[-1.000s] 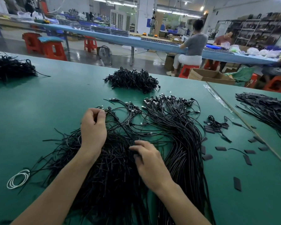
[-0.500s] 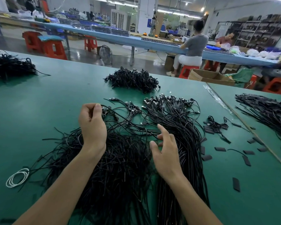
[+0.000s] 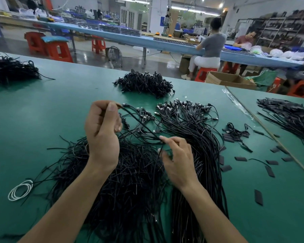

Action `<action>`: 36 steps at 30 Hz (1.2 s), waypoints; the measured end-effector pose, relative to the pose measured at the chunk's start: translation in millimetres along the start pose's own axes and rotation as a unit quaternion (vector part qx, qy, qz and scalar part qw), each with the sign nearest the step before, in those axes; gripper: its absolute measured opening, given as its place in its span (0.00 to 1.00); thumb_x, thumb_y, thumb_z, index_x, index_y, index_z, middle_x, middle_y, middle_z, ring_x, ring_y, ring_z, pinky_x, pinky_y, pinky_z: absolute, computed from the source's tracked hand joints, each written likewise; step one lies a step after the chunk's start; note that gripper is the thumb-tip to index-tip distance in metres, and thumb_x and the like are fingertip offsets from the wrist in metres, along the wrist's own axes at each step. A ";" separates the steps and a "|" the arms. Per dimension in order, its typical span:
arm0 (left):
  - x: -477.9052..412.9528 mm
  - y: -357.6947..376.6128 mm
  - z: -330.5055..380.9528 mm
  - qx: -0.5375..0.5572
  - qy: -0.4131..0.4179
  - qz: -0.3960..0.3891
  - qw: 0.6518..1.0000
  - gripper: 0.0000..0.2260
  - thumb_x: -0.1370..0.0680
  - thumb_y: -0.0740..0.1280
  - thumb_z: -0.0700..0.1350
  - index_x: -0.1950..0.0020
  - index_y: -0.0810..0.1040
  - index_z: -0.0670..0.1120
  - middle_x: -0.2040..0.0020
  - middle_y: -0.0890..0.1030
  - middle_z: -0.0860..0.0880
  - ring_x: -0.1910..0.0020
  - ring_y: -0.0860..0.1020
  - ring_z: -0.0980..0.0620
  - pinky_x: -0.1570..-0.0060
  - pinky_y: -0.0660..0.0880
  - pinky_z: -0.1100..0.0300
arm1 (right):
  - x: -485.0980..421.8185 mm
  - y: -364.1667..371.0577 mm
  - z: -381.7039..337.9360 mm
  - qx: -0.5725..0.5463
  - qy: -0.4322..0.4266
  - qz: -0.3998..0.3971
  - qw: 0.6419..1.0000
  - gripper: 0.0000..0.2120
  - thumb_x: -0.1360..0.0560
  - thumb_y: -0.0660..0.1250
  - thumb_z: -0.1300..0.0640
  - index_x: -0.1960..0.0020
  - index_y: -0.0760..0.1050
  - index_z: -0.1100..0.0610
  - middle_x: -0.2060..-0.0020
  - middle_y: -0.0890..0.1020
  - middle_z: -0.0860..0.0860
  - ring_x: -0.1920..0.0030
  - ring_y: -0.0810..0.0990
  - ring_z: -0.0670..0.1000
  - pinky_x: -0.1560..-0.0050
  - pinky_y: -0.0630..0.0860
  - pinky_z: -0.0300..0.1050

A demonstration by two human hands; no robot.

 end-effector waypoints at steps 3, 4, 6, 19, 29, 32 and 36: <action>-1.5 9.2 1.7 0.040 -0.025 0.005 0.999 0.07 0.18 0.59 0.43 0.56 0.72 0.47 0.71 0.69 0.58 0.72 0.65 0.57 0.68 0.67 0.64 | -6.0 -9.4 1.9 0.059 0.000 -0.022 0.998 0.17 0.17 0.61 0.52 0.29 0.73 0.47 0.38 0.77 0.47 0.39 0.75 0.50 0.40 0.73 0.45; -2.5 8.8 -1.0 0.042 -0.040 0.025 0.998 0.08 0.18 0.59 0.43 0.56 0.72 0.48 0.72 0.69 0.58 0.72 0.65 0.57 0.68 0.67 0.64 | -7.4 -11.6 4.8 0.078 0.008 -0.034 0.996 0.16 0.17 0.61 0.53 0.30 0.74 0.47 0.38 0.78 0.48 0.39 0.75 0.51 0.40 0.74 0.47; -4.9 3.4 -11.4 0.024 -0.079 0.082 0.993 0.09 0.16 0.59 0.43 0.56 0.71 0.49 0.71 0.68 0.58 0.72 0.65 0.58 0.69 0.66 0.65 | -7.1 -12.2 8.6 0.137 -0.003 -0.072 0.988 0.17 0.18 0.61 0.56 0.31 0.74 0.45 0.36 0.76 0.47 0.36 0.71 0.51 0.35 0.70 0.49; -11.5 -15.4 -27.7 0.017 -0.106 0.185 0.977 0.09 0.15 0.58 0.41 0.55 0.69 0.48 0.69 0.66 0.53 0.71 0.64 0.57 0.71 0.64 0.64 | -3.5 -13.7 12.6 0.286 0.046 -0.178 0.940 0.19 0.19 0.58 0.39 0.34 0.74 0.45 0.41 0.74 0.51 0.37 0.69 0.54 0.35 0.66 0.52; -9.7 -29.9 -56.0 -0.155 -0.188 0.125 0.962 0.09 0.16 0.58 0.44 0.55 0.72 0.49 0.64 0.68 0.52 0.69 0.65 0.57 0.68 0.64 0.63 | -26.7 -51.5 -36.8 0.083 -0.106 0.064 0.989 0.11 0.18 0.62 0.56 0.42 0.79 0.59 0.53 0.85 0.53 0.55 0.82 0.49 0.50 0.79 0.45; 4.2 -22.0 -80.8 -0.251 -0.265 -0.024 0.931 0.11 0.15 0.57 0.46 0.57 0.72 0.48 0.63 0.70 0.51 0.67 0.67 0.55 0.64 0.67 0.60 | -26.1 -67.4 -82.3 -0.093 -0.155 0.115 0.977 0.10 0.17 0.60 0.58 0.44 0.77 0.62 0.60 0.82 0.51 0.64 0.82 0.48 0.64 0.80 0.41; 19.2 -20.2 -99.3 -0.343 -0.279 -0.167 0.881 0.15 0.15 0.56 0.50 0.55 0.73 0.43 0.66 0.73 0.51 0.68 0.69 0.53 0.64 0.69 0.52 | -20.7 -90.2 -134.2 -0.171 -0.258 0.185 0.933 0.08 0.18 0.63 0.62 0.44 0.79 0.63 0.64 0.76 0.42 0.67 0.74 0.36 0.67 0.72 0.30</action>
Point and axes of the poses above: each hand's wrist, its own x-axis away from the middle knuckle, its own y-axis out of the palm, z = x × y, the point moved 4 cm from there along -x, towards the middle knuckle
